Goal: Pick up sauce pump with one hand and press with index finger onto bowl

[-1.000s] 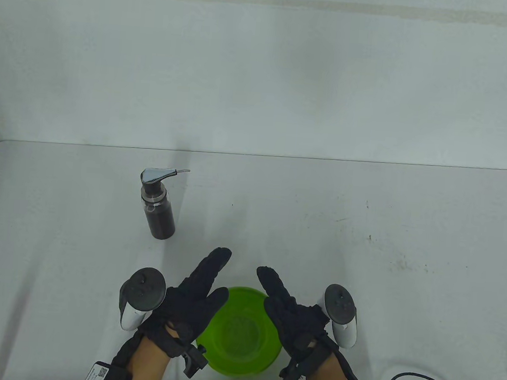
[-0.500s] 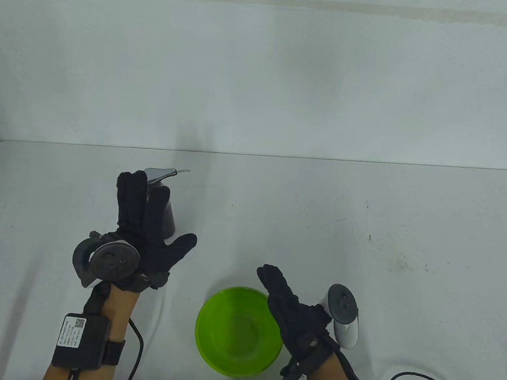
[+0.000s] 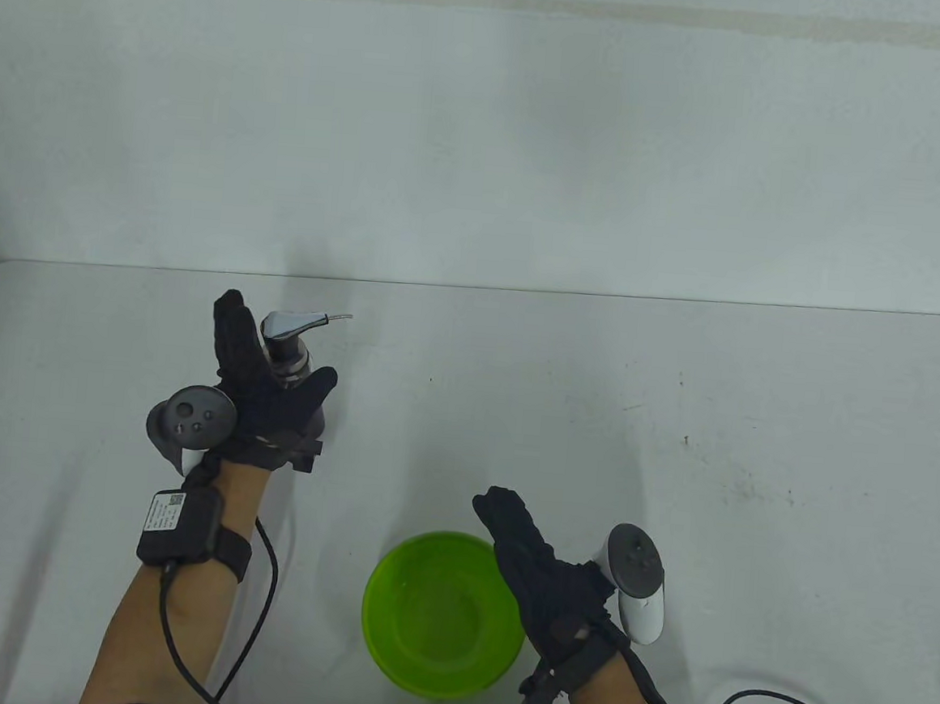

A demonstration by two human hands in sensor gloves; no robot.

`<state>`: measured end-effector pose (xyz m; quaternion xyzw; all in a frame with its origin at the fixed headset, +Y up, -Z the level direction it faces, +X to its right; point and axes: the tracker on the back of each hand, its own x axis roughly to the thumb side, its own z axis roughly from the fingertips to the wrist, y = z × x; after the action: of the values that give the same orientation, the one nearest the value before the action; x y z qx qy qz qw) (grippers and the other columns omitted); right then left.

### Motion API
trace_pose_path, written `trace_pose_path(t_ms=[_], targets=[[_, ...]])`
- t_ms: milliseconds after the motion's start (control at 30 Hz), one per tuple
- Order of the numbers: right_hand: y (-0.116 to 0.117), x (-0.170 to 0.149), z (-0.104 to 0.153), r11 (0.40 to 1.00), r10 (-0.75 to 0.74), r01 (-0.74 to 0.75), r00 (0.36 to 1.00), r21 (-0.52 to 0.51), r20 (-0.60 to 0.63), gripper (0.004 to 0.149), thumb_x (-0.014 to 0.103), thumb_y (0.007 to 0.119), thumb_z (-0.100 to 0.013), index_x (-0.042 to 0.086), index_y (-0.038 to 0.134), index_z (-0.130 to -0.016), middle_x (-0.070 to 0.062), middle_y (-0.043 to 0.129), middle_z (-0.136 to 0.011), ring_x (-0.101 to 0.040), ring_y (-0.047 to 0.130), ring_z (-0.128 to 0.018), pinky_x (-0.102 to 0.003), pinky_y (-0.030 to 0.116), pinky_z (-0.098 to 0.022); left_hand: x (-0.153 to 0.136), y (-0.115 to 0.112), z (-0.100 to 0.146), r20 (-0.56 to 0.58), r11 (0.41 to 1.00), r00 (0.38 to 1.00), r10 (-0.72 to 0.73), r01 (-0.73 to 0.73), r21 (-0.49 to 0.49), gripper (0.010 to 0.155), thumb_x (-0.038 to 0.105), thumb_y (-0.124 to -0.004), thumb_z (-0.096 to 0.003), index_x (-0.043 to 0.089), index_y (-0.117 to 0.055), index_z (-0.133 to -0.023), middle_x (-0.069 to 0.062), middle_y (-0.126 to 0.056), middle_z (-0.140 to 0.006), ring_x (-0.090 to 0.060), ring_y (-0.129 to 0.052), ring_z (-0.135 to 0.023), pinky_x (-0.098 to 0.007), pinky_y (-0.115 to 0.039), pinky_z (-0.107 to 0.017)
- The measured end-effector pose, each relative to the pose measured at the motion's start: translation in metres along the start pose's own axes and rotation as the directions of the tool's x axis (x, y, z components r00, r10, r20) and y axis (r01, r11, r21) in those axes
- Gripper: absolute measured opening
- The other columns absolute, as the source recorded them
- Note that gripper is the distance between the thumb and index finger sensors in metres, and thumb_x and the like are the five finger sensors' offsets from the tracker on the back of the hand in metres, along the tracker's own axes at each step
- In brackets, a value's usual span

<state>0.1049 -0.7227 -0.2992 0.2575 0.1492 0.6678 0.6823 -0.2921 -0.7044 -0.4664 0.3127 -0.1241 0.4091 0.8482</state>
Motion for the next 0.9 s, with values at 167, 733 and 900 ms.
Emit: trace_pose_path(t_ms=[167,733,900], targets=[[-0.002,0.001,0.001,1.000,-0.007,0.007,1.000,-0.008,0.006,0.078,0.066,0.055,-0.054,0.021,0.020,-0.107,-0.016,0.026,-0.118,-0.044,0.021,-0.107,-0.059,0.032,-0.074,-0.025,-0.014,0.005,-0.055,0.998,0.997,0.056,-0.055,0.026,0.119,0.074,-0.096,-0.0267,0.057,0.002,-0.092,0.007,-0.038,-0.113,-0.047,-0.067,-0.100,-0.069,-0.066,-0.067],[0.007,-0.002,-0.002,0.999,-0.015,0.016,1.000,0.040,-0.007,0.076,0.066,0.056,-0.054,0.022,0.024,-0.107,-0.016,0.027,-0.118,-0.049,0.027,-0.106,-0.061,0.036,-0.074,-0.039,-0.019,0.004,-0.008,0.997,1.000,-0.029,0.030,0.068,0.122,0.058,-0.107,-0.0286,0.053,-0.005,-0.096,0.004,-0.065,-0.096,-0.032,-0.105,-0.069,-0.054,-0.100,-0.046],[0.007,0.000,-0.002,0.999,-0.020,0.020,1.000,0.034,0.003,0.076,0.066,0.056,-0.054,0.023,0.023,-0.107,-0.016,0.027,-0.118,-0.049,0.028,-0.106,-0.061,0.037,-0.074,-0.034,-0.018,0.006,0.008,0.996,0.998,-0.062,0.061,0.069,0.121,0.056,-0.106,-0.0322,0.051,-0.004,-0.097,0.005,-0.065,-0.096,-0.031,-0.104,-0.067,-0.052,-0.099,-0.048]])
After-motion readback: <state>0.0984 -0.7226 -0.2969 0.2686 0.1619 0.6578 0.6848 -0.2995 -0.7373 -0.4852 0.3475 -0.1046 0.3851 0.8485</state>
